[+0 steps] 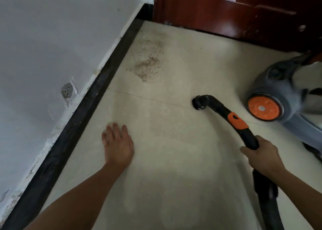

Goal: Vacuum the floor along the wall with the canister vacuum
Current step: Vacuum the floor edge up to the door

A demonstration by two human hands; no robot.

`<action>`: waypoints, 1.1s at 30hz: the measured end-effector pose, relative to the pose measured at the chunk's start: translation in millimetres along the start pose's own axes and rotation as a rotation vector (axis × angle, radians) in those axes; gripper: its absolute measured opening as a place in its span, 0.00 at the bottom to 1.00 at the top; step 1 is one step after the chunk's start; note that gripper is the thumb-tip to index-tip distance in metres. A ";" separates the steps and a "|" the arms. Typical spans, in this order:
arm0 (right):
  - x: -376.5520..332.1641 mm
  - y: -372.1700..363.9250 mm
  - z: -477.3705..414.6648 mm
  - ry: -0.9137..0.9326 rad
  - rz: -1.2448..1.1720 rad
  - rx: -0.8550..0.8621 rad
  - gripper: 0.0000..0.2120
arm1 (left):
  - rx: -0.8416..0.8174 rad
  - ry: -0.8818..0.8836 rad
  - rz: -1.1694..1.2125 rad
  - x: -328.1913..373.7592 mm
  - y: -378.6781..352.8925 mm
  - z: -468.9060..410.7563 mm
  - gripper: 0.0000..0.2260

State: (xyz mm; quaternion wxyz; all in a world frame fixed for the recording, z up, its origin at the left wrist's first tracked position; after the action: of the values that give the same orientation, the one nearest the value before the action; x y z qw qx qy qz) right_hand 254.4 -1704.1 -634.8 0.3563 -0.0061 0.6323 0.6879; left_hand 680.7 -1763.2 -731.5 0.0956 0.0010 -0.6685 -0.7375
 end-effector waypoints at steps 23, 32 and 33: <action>-63.9 -42.8 -50.4 0.004 -0.546 -0.255 0.10 | -0.047 0.086 -0.002 49.1 6.9 -120.2 0.25; -91.2 -71.1 -50.3 0.053 -0.326 -0.201 0.15 | 0.029 0.111 0.070 48.4 -2.2 -119.4 0.29; -100.6 -71.9 -60.8 0.061 -0.303 -0.176 0.14 | 0.026 0.117 0.075 47.8 -2.4 -120.0 0.29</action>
State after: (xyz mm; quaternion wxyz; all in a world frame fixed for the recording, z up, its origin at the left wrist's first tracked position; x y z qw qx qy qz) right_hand 338.3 -1809.6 -663.0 0.4347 -0.1533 0.5719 0.6785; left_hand 648.9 -1888.1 -740.7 0.1620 0.0201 -0.6709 -0.7234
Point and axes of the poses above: each hand's wrist, its own z-axis away from the middle knuckle, its own y-axis out of the back of the hand, x = y × z, the point moved 5 cm from there along -z, towards the middle knuckle, and after that the axes turned 3 degrees about y, right-handed, at the moved point
